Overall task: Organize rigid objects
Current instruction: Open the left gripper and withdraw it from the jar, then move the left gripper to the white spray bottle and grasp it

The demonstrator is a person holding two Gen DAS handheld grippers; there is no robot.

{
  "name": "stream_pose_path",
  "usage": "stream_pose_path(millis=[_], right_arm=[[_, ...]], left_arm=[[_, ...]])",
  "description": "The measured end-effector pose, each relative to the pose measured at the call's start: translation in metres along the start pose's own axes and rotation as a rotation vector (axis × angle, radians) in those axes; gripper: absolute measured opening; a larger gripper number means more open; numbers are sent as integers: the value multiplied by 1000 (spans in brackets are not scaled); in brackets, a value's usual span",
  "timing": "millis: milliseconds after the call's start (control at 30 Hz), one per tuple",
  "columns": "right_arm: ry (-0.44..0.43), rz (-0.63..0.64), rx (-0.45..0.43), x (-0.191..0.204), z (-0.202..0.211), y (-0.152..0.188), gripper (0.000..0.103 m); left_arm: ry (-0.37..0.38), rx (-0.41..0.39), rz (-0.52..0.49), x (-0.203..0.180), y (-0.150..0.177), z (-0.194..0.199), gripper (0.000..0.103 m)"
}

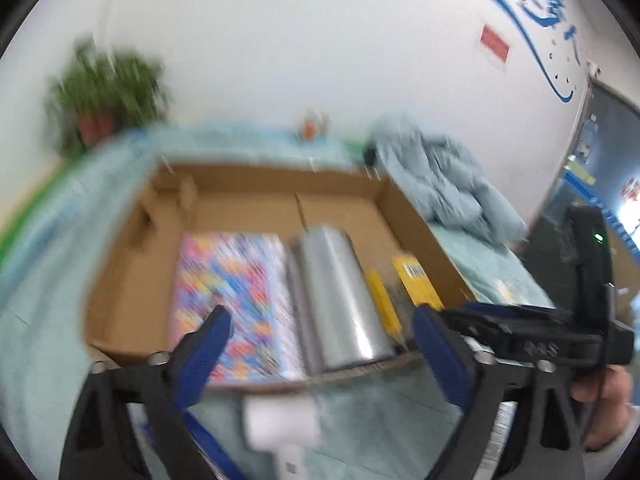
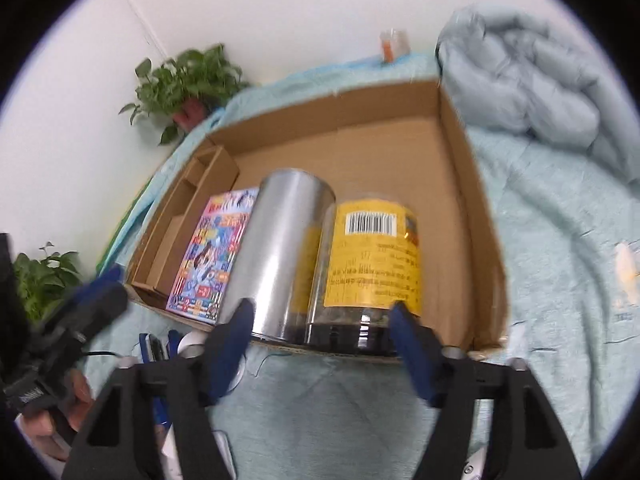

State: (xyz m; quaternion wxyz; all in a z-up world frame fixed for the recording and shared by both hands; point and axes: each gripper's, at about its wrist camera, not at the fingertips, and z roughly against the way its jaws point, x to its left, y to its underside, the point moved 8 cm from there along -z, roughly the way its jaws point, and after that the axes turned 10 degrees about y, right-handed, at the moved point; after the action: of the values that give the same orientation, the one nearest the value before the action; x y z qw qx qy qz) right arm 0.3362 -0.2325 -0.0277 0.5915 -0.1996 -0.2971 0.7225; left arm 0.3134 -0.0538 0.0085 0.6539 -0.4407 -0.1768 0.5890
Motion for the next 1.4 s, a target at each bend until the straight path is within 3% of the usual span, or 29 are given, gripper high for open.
stream_pose_path(millis=[33, 133, 300, 367, 433, 600, 767, 900, 967, 1033, 1100, 1233, 1300, 1400], right_arm=[[24, 11, -33, 0, 7, 0, 85], [42, 45, -86, 7, 25, 10, 85], [70, 13, -107, 4, 42, 33, 84], [83, -18, -107, -3, 47, 43, 78], [114, -34, -109, -12, 53, 56, 57], [154, -155, -82, -46, 65, 97, 59], [192, -344, 99, -92, 43, 145, 59], [98, -415, 200, -90, 19, 163, 59], [112, -374, 182, -82, 17, 157, 53], [163, -263, 168, -67, 16, 149, 52], [160, -152, 159, -47, 12, 145, 50], [7, 69, 165, 7, 12, 149, 45], [-113, 42, 157, 19, 18, 146, 45], [-161, -6, 191, 16, 18, 142, 45]], left_arm=[[-37, -44, -36, -2, -3, 11, 103], [-85, -63, -92, -2, -3, 30, 103], [-92, -73, -49, 4, 3, 56, 103], [-103, -79, -64, 3, 7, 70, 103], [-121, -74, -86, 1, 13, 85, 103], [-114, 22, -88, -8, 47, 104, 103], [-22, 135, -21, -25, 94, 90, 103], [43, 209, 28, -40, 119, 74, 103], [77, 251, 41, -47, 125, 67, 103], [100, 264, 46, -50, 126, 63, 103], [125, 270, 53, -51, 125, 59, 103], [197, 324, 136, -48, 127, 43, 102], [262, 374, 169, -51, 129, 34, 102], [345, 426, 199, -58, 130, 20, 102]])
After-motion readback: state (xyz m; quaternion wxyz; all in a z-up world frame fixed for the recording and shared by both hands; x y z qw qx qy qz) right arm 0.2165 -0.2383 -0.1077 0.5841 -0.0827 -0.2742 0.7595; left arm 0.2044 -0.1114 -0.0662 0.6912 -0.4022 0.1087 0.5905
